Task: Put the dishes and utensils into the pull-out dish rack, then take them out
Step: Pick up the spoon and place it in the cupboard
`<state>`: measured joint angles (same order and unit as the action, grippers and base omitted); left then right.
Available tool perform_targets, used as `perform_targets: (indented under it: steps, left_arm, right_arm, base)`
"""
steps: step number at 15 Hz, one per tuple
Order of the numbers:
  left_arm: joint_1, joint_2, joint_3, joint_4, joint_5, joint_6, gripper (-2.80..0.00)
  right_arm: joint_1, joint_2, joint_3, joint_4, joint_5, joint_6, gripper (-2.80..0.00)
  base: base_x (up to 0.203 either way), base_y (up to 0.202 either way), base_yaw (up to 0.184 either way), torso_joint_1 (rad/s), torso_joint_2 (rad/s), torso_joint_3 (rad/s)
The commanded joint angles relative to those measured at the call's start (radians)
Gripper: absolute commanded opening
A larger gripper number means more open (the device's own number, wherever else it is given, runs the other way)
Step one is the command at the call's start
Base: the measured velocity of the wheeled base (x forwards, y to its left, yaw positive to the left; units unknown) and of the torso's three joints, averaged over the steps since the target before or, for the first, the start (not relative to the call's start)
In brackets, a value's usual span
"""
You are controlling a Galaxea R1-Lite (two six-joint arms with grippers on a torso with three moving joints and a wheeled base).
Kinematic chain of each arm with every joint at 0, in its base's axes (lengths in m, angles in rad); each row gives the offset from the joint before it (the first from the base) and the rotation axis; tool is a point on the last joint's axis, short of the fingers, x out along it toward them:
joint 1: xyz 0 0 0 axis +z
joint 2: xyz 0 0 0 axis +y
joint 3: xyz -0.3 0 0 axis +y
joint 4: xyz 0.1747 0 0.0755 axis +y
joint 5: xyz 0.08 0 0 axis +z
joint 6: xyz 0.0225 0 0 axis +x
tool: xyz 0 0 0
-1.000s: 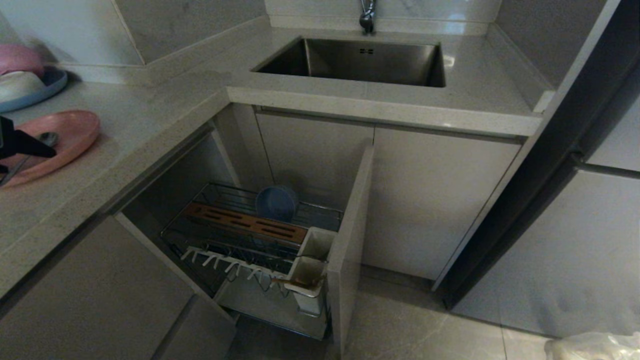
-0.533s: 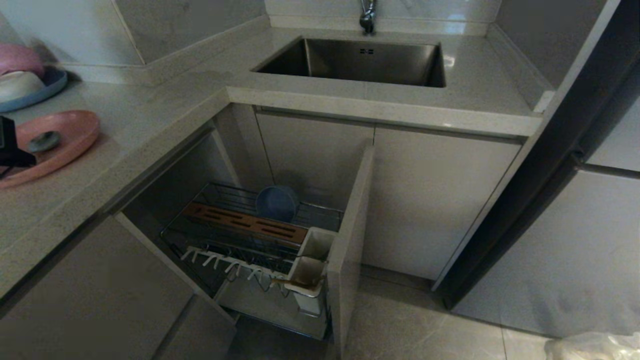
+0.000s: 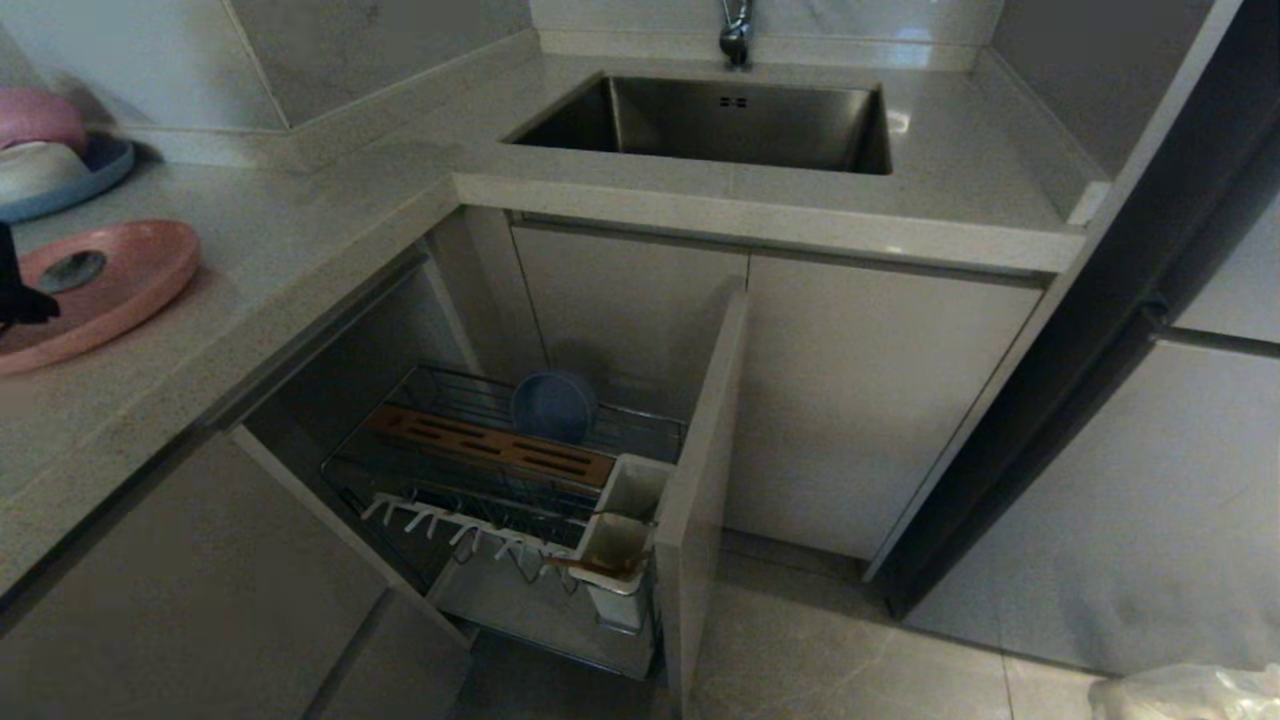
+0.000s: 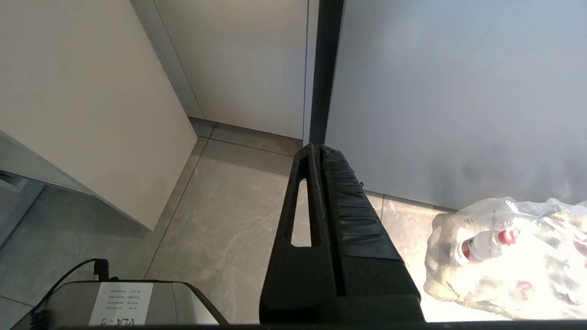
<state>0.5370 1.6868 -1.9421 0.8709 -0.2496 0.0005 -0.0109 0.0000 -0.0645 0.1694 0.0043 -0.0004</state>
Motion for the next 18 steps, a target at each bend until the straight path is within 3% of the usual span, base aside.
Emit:
perform_targets:
  steps: [1,5,7,9,13,16,18]
  left_arm:
    - [0.001,-0.060,-0.001,-0.008,-0.004,-0.066,-2.80]
    - [-0.004,-0.152,-0.001,-0.047,-0.031,-0.279,-2.80]
    - [-0.048,-0.193,-0.001,-0.046,-0.086,-0.409,-2.80]
    - [-0.127,-0.217,0.000,-0.030,-0.141,-0.497,-2.80]
    - [-0.383,-0.225,0.002,0.094,-0.245,-0.559,-2.80]
    - [-0.590,-0.167,0.021,0.140,-0.263,-0.593,-2.80]
    - [-0.675,-0.095,0.045,0.153,-0.264,-0.612,-2.80]
  right_arm:
    - [0.002,0.000,0.000,0.001,0.000,0.000,-2.80]
    - [0.000,0.000,0.000,0.001,0.000,0.000,-2.80]
    - [0.000,0.000,0.000,0.001,0.000,0.000,-2.80]
    - [0.000,0.000,0.000,0.001,0.000,0.000,-2.80]
    - [0.000,0.000,0.000,0.001,0.000,-0.001,-2.80]
    - [0.000,0.000,0.000,0.001,0.000,0.000,-2.80]
    - [0.000,0.000,0.000,0.001,0.000,0.000,-2.80]
  base:
    - [0.000,0.000,0.000,0.000,0.00,0.000]
    - [0.000,0.000,0.000,0.000,0.00,0.000]
    - [0.000,0.000,0.000,0.000,0.00,0.000]
    - [0.000,0.000,0.000,0.000,0.00,0.000]
    - [0.000,0.000,0.000,0.000,0.00,0.000]
    - [0.000,0.000,0.000,0.000,0.00,0.000]
    - [0.000,0.000,0.000,0.000,0.00,0.000]
